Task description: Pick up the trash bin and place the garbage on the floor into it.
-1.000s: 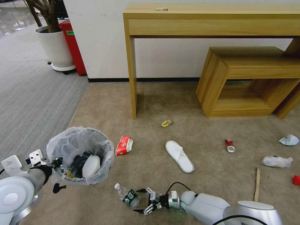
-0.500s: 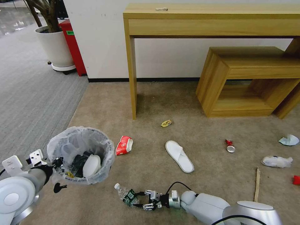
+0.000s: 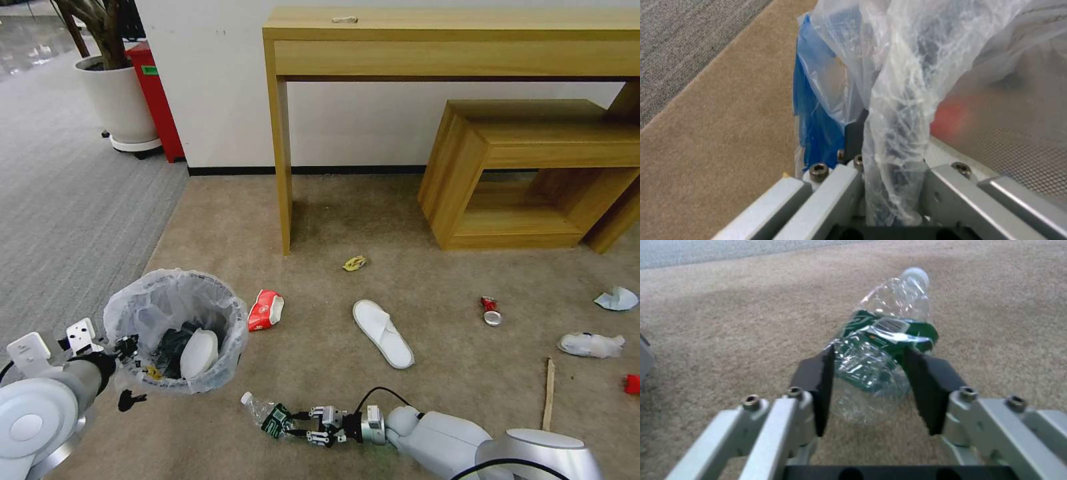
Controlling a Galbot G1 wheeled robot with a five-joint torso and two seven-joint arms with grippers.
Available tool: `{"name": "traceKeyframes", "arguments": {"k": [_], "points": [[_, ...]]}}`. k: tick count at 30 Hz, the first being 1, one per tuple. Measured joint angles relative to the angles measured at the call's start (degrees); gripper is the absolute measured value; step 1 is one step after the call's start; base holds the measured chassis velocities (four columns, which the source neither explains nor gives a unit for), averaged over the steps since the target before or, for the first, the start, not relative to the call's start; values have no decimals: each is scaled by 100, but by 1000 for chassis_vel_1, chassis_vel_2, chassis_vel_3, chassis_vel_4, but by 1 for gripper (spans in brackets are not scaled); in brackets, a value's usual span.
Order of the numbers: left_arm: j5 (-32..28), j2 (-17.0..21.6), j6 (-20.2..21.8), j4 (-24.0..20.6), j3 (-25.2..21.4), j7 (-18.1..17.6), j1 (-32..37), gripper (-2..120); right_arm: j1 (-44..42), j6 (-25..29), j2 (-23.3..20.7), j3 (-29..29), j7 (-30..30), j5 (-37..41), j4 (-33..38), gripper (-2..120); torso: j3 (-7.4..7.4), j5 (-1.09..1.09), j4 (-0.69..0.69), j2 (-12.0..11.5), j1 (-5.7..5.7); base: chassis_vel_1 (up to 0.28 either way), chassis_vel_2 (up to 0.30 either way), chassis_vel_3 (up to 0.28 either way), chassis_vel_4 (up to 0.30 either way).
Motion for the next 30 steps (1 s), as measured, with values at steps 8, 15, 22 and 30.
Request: {"name": "traceKeyframes", "arguments": {"k": [8,15,22,30], "points": [[53,-28,-10,-4,38,4,-8,0,26,0,36,-1,-9,-33,-90,76,0,0,0,0,0,0,0,0,0],[57,-21,-20,-4,39,12,-16,0,52,0,126,-3,-49,-69,-250,98,0,0,0,0,0,0,0,0,0],[51,-27,-31,-27,39,27,-3,0,73,-1,244,1,-84,-67,-428,100,0,0,0,0,0,0,0,0,0],[71,-63,-39,-51,9,60,55,0,108,-2,397,14,-103,-63,-578,99,0,0,0,0,0,0,0,0,0]]}}
